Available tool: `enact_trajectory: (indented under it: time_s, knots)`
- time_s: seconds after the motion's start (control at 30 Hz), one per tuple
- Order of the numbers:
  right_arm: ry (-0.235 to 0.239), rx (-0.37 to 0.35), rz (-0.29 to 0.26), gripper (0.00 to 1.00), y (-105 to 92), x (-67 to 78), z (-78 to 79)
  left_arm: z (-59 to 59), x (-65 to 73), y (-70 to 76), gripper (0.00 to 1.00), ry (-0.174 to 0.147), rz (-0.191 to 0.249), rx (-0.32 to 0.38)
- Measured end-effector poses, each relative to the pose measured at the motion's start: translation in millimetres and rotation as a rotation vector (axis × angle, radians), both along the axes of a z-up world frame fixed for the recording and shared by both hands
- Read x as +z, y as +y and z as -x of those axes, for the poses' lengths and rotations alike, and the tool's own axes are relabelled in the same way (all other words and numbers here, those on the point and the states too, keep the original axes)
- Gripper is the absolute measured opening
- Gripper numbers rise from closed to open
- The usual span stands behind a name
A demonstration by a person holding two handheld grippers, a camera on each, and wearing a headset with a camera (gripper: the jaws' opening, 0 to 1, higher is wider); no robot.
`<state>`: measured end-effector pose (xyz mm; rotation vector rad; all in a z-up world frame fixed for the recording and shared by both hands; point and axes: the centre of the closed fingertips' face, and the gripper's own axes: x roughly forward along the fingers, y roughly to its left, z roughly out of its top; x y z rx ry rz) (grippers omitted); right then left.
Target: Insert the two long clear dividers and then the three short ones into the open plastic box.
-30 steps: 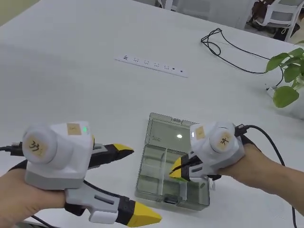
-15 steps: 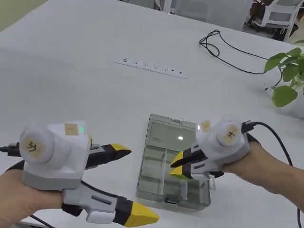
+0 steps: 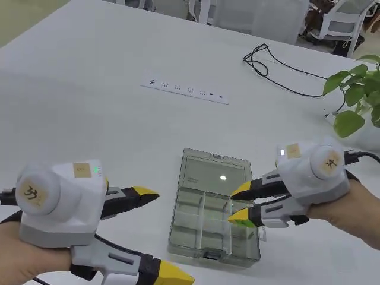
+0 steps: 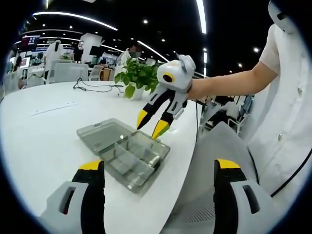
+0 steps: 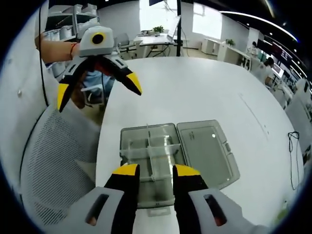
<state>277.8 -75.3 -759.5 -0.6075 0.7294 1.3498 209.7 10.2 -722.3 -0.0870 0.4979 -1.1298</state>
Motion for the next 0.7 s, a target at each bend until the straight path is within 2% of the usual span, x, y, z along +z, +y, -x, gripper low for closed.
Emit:
enact_trajectory:
  time_s: [0.3, 0.57, 0.7]
  knots:
    - [0.006, -0.058, 0.02, 0.35, -39.7, 1.3, 2.9, 2.3, -0.2, 2.3, 0.95, 0.001, -0.004, 0.001]
    - [0.021, -0.093, 0.084, 0.41, -89.4, -10.0, 5.5, 3.2, 0.8, 3.5, 0.95, 0.0, -0.003, 0.003]
    - [0.032, -0.107, 0.138, 0.43, -118.3, -18.3, 7.9, 2.9, 0.7, 3.4, 0.95, 0.002, -0.001, 0.004]
